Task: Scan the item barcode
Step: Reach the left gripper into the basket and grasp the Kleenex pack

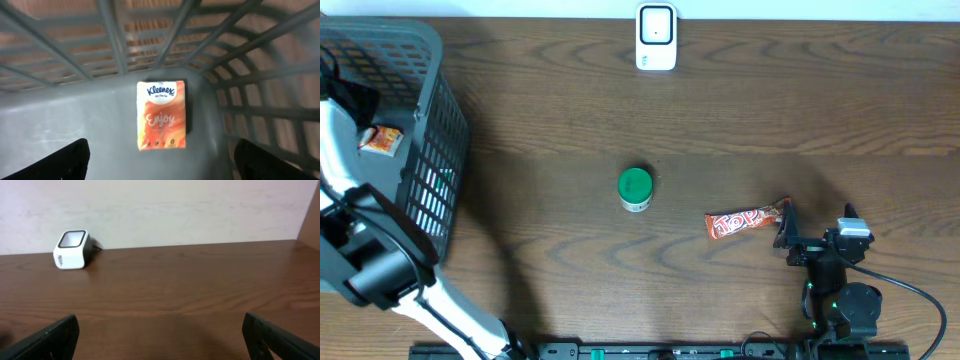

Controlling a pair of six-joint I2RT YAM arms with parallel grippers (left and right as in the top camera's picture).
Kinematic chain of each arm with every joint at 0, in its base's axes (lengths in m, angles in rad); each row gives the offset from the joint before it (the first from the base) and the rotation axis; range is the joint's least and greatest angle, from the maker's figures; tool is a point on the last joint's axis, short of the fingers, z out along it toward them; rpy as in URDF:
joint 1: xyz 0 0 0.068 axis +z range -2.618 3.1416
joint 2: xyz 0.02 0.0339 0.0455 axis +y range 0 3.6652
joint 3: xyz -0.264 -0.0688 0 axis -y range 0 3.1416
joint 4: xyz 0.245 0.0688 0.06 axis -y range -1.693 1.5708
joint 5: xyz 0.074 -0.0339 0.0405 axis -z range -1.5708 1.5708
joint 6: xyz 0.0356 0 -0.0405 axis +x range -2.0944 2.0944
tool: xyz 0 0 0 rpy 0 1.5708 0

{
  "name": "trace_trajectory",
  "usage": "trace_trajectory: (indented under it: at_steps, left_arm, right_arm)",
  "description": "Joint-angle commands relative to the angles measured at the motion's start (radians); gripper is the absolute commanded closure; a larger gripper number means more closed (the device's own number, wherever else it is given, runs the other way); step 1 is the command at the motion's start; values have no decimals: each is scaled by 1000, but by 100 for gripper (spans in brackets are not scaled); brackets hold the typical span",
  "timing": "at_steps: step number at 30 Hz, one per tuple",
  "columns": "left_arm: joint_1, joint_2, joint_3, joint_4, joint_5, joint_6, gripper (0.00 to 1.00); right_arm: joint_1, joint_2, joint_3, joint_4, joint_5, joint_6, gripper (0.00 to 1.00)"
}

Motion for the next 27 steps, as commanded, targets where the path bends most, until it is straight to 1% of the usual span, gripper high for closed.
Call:
trace_trajectory:
  at_steps: [1, 13, 20, 27]
  left_arm:
    - [-9, 58, -7, 17, -20, -44, 8]
    - [-40, 175, -7, 97, -27, -75, 8]
    - [-40, 241, -7, 106, -28, -119, 7]
    - [-39, 285, -7, 116, -28, -130, 8]
  right_arm:
    - [-5, -6, -2, -4, 10, -8, 1]
    - [-5, -6, -2, -3, 10, -8, 1]
    - [-5, -6, -2, -3, 9, -8, 1]
    - [-5, -6, -2, -3, 9, -8, 1]
